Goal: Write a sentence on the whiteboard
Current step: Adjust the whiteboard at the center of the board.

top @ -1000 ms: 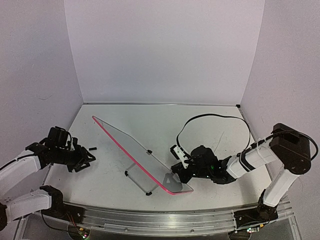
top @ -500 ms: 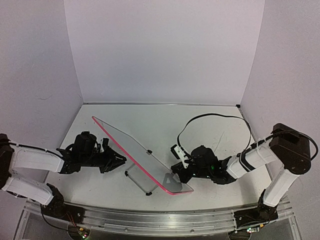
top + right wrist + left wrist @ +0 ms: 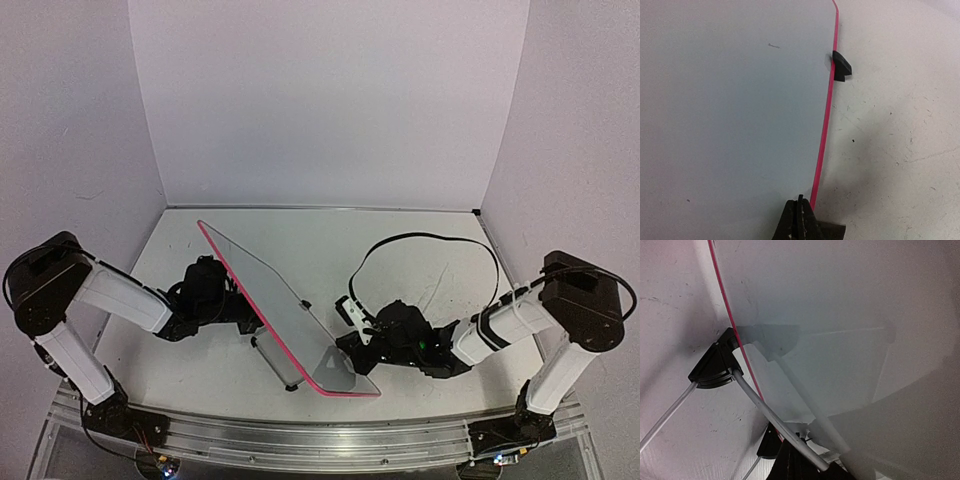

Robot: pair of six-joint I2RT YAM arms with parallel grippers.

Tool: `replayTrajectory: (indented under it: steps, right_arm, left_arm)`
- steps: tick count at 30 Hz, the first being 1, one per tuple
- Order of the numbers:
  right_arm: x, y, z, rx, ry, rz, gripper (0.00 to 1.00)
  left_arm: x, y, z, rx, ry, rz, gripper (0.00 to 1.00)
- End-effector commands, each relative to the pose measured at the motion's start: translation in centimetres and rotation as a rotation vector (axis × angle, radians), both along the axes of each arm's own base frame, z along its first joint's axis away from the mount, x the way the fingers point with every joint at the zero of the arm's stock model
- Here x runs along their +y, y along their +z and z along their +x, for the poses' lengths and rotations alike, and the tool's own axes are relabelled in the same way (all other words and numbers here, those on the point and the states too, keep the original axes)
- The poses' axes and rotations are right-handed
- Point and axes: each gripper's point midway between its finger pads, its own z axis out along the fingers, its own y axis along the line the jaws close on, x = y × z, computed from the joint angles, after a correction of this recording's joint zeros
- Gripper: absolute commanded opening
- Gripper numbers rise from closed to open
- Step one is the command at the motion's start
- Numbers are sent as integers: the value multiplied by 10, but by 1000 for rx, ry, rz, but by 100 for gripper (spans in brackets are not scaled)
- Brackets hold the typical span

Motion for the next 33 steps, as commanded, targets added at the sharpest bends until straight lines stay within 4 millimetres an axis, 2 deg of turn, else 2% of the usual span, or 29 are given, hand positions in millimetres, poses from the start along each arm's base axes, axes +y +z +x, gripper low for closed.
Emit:
replayTrajectory:
  steps: [1,11,15,21,22,23,29,33]
  right_arm:
    - [16,1,-22,33,46,46,0]
    - [53,-2,-50,68,72,93,0]
    - [66,1,-54,63,54,111,0]
    - [57,10,-41,54,-47,130,1]
    - [53,12,-39,48,-69,125,3]
    - [49,18,-35,36,-97,124,11]
    - [13,40,-7,-23,-186,35,40]
    - [-5,57,20,-42,-171,10,51]
  left_arm:
    - [-30,38,22,-138,-49,-95,0]
    - [-60,33,44,-201,-138,-87,0]
    - [-49,25,57,-190,-115,-72,0]
    - [-35,8,70,-160,-124,-56,0]
    - [-35,6,69,-161,-132,-51,0]
    - [-35,4,68,-162,-141,-42,0]
    - [-26,-6,62,-163,-146,19,1]
    - [-21,-13,58,-161,-149,55,3]
